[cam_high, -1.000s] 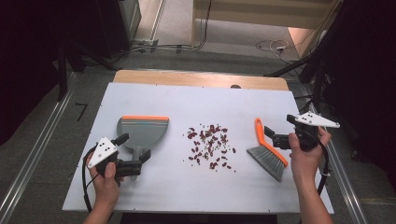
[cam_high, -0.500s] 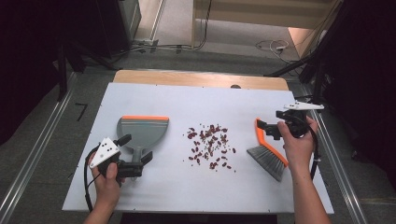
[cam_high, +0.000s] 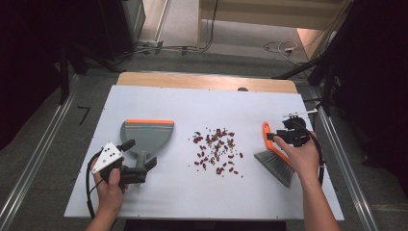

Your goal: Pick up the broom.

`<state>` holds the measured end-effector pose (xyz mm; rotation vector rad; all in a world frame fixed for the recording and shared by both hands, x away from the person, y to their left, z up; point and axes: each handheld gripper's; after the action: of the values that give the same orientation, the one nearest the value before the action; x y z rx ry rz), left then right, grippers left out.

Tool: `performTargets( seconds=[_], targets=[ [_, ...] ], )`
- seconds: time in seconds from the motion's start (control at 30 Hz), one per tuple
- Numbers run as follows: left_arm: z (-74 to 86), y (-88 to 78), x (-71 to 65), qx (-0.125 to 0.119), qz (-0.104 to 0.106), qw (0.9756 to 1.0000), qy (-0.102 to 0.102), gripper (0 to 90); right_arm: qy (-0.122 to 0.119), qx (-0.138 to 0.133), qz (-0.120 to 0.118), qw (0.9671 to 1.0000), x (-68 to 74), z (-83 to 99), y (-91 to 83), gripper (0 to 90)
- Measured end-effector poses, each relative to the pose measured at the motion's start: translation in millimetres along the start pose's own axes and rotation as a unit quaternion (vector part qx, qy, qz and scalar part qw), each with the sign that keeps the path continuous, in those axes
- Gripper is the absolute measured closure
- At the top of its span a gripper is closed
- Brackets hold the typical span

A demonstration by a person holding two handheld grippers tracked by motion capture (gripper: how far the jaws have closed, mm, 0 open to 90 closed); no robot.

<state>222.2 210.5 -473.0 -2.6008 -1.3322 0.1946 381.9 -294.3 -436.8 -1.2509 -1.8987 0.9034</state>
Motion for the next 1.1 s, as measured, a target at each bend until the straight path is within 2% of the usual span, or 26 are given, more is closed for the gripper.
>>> performTargets(
  seconds=[0.07, 0.2, 0.27, 0.3, 0.47, 0.57, 0.6, 0.77, 0.8, 1.1],
  targets=[
    [0.6, 1.2, -0.1, 0.004, 0.005, 1.0000, 0.001, 0.0, -0.002, 0.019, 0.011, 0.9998, -0.6, 2.3, 4.8, 55.2],
    [0.7, 1.9, -1.0, 0.007, 0.006, 0.9999, 0.004, 0.0, 0.014, 0.026, 0.026, 0.9992, -0.9, 4.7, 10.0, 57.2],
    [0.9, 2.2, -0.9, 0.008, 0.007, 0.9999, 0.004, 0.0, 0.013, 0.033, 0.028, 0.9990, -0.8, 5.7, 13.1, 59.7],
    [1.0, 2.3, -0.8, 0.009, 0.007, 0.9999, 0.004, 0.0, 0.012, 0.042, 0.037, 0.9984, 0.5, 6.8, 16.8, 60.8],
    [1.1, 2.5, -0.8, 0.012, 0.011, 0.9998, 0.006, 0.0, 0.021, 0.061, 0.040, 0.9972, 0.2, 9.4, 26.8, 62.7],
    [1.4, 3.3, -1.2, 0.012, 0.012, 0.9998, 0.005, 0.0, 0.019, 0.070, 0.040, 0.9966, 1.2, 10.8, 30.4, 64.0],
    [1.6, 3.9, -1.5, 0.013, 0.013, 0.9998, 0.005, 0.0, 0.014, 0.075, 0.050, 0.9959, 3.3, 12.5, 33.8, 64.5],
    [0.7, 4.4, -3.3, 0.011, 0.014, 0.9998, 0.003, 0.0, 0.003, 0.080, 0.068, 0.9945, 10.0, 14.4, 36.9, 65.8],
    [0.3, 4.5, -3.8, 0.011, 0.015, 0.9998, 0.003, 0.0, -0.011, 0.083, 0.078, 0.9934, 12.5, 14.1, 38.0, 65.5],
    [-2.2, 7.0, -9.2, 0.012, 0.017, 0.9997, 0.012, 0.0, 0.010, 0.074, 0.054, 0.9957, 4.5, 15.3, 36.9, 68.1]
  ],
)
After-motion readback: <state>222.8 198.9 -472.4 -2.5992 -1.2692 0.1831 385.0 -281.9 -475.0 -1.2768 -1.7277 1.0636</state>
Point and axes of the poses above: each handheld gripper's, and its own axes: y roughly forward along the jaws, z roughly out of its underside, x roughly to its left, and after that the axes turned 7 degrees about y, right-handed
